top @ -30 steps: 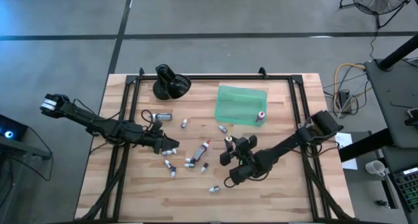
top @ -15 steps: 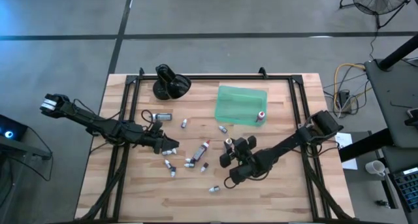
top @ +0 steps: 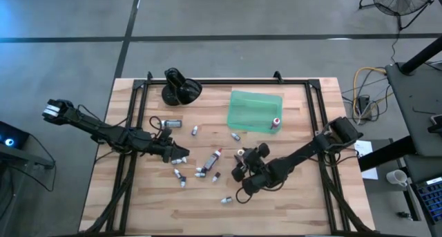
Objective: Pick & Place food coloring
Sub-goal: Put the large yellow food coloring bottle into the green bin
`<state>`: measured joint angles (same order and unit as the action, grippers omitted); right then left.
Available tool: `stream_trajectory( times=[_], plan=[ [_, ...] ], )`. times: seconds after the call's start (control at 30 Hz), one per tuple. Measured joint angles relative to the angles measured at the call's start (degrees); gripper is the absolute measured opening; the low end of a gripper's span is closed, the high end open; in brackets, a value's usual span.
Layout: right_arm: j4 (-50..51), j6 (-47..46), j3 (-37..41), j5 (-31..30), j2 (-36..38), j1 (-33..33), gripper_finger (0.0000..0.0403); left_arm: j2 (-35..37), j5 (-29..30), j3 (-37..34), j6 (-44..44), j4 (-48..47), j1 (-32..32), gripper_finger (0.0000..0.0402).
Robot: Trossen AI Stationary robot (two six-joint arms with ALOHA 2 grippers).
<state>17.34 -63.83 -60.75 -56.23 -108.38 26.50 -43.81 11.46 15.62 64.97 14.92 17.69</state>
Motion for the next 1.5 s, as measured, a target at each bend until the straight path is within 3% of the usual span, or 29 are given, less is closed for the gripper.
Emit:
stream_trajectory(
  times=[0.27, 0.5, 0.83, 0.93, 1.1, 1.5],
  plan=[
    [3.72, 5.29, 0.0, 12.23, 0.44, 0.13, 0.0288, 0.0, 0.01, 0.0, 0.0, 0.0, 0.0, 0.014],
    [13.19, 5.76, 0.02, 21.39, 4.67, 0.12, 0.0304, -0.02, 0.02, 0.0, 0.0, 0.0, -0.04, 0.014],
    [15.1, 38.36, -0.46, 22.12, 17.0, -1.73, 0.0289, -0.02, 0.58, 0.0, -0.23, -0.21, -0.04, 0.014],
    [15.02, 40.29, -1.09, 28.9, 18.84, -5.26, 0.0288, -0.02, 0.68, 0.0, -0.24, -0.27, -0.04, 0.014],
    [16.08, 50.47, -2.9, 41.03, 18.24, -10.93, 0.0287, -0.02, 0.72, 0.0, -0.26, -0.49, -0.04, 0.014],
    [29.99, 61.43, -14.82, 48.01, 8.95, -15.63, 0.0286, -0.02, 1.06, 0.0, 0.72, -0.48, 0.02, 0.014]
  ],
)
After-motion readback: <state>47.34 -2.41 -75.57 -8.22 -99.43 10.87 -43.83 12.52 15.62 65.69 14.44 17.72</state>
